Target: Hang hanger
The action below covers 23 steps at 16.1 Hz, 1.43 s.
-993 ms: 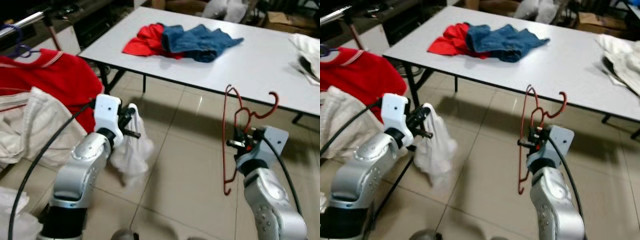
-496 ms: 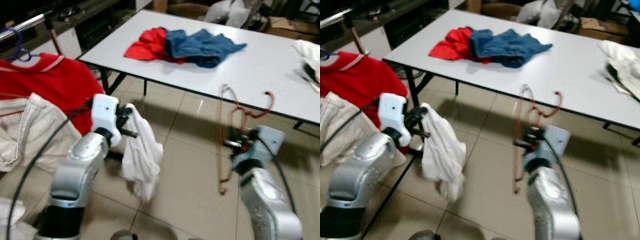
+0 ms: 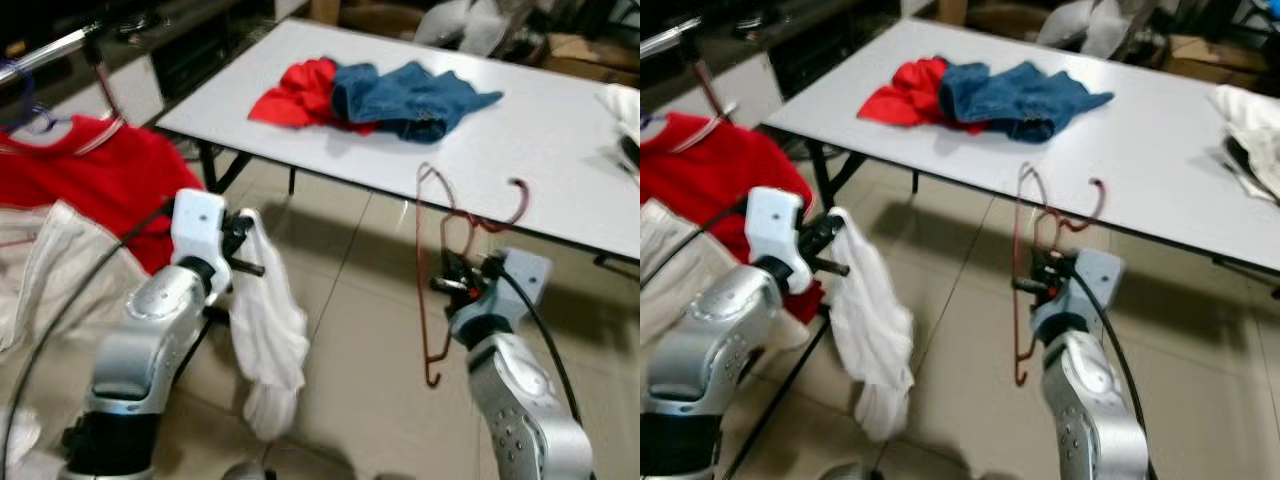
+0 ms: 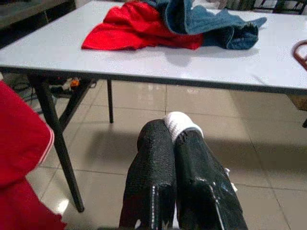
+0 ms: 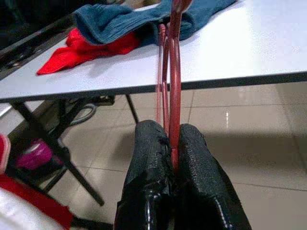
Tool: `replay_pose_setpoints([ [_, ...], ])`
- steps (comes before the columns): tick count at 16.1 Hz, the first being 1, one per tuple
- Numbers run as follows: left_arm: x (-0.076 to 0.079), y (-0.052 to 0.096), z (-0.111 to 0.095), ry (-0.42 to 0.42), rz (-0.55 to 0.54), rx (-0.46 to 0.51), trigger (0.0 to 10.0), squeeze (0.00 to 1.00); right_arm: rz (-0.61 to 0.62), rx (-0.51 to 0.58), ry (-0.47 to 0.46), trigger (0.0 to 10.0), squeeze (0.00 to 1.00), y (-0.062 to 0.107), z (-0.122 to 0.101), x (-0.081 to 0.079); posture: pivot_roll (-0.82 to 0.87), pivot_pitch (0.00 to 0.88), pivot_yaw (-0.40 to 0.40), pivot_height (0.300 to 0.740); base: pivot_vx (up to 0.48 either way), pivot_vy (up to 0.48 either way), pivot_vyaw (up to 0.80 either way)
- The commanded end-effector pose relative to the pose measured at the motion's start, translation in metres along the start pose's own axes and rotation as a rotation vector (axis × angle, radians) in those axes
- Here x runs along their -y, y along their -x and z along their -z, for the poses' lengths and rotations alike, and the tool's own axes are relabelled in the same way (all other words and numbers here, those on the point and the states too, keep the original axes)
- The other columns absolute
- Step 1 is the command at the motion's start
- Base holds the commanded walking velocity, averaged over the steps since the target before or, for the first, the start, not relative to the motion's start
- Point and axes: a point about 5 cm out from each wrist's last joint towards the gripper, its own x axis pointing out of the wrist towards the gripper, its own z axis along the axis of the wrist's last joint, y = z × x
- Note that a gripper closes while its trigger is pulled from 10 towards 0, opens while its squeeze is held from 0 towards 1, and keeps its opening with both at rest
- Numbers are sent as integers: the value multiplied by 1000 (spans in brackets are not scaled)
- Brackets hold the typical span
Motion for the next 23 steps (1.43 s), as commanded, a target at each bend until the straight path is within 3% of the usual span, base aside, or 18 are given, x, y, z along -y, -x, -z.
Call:
replay_pose_setpoints([
  [1,7,-1,-8,-13,22,39,10000,0,27,11,15,10000,0,1,-3,8,-4,82,-24,740,289,0,0],
  [14,9,4,-4,-11,20,26,10000,0,13,-1,47,10000,0,7,0,8,-6,93,-30,740,291,0,0],
  [18,6,0,-8,-14,19,36,10000,0,3,9,16,10000,0,4,-2,6,-5,87,-28,740,292,0,-200],
  [23,8,-4,-8,-12,23,40,10000,0,-4,139,4,10000,0,4,-22,7,-13,83,-24,740,291,0,-765],
])
